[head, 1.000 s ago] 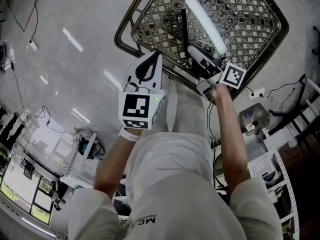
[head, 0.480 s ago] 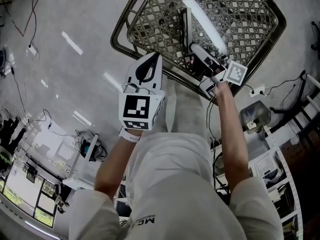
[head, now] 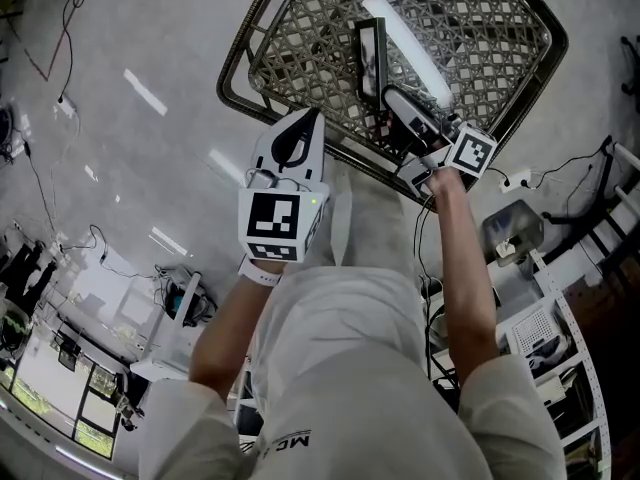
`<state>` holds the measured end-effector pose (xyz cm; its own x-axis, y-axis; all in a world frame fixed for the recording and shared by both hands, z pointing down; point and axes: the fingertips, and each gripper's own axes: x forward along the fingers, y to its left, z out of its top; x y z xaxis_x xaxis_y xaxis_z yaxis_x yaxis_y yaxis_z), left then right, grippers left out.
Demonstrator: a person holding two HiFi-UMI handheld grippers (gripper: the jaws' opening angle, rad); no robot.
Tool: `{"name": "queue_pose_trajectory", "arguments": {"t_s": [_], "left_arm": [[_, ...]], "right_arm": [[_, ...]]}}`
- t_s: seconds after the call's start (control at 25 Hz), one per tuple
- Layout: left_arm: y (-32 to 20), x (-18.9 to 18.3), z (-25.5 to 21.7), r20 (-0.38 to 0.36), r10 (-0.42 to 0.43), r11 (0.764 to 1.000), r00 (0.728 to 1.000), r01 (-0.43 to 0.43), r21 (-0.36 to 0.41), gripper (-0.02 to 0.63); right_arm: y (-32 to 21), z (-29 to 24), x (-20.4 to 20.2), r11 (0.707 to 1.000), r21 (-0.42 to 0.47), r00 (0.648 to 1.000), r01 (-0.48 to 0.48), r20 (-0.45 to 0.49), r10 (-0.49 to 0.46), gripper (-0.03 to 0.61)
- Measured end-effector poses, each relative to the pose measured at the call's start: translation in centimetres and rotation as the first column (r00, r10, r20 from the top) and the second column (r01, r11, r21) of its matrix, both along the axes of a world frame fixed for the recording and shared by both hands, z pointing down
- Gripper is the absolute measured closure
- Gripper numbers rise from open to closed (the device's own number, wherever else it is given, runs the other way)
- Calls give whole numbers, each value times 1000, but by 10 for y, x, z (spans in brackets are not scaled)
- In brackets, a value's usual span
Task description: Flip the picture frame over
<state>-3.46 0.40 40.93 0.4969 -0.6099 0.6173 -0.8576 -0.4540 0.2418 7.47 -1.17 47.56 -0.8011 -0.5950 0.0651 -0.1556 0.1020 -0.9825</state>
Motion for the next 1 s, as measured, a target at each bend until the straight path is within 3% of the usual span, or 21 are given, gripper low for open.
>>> {"name": "queue_pose_trajectory", "arguments": {"t_s": [0.32, 0.64, 0.84, 1.0], "left_arm": [[-5, 4, 2, 1, 5, 1000, 1000, -5, -4, 589], [-8, 2, 5, 6, 1, 1000, 1000, -1, -12, 589], [-10, -1, 6, 8, -7, 1000, 1000, 7, -16, 589], [-12, -3, 5, 5, -9, 1000, 1000, 9, -13, 589]], "right_arm": [[-11, 5, 14, 1000, 13, 993, -17, -118, 18, 478], [-20, 13, 19, 999, 32, 955, -4, -297, 13, 398], [-23, 17, 18, 998, 52, 907, 21, -421, 3, 346], [-22, 22, 16, 995, 72, 832, 70, -555, -19, 313]]}}
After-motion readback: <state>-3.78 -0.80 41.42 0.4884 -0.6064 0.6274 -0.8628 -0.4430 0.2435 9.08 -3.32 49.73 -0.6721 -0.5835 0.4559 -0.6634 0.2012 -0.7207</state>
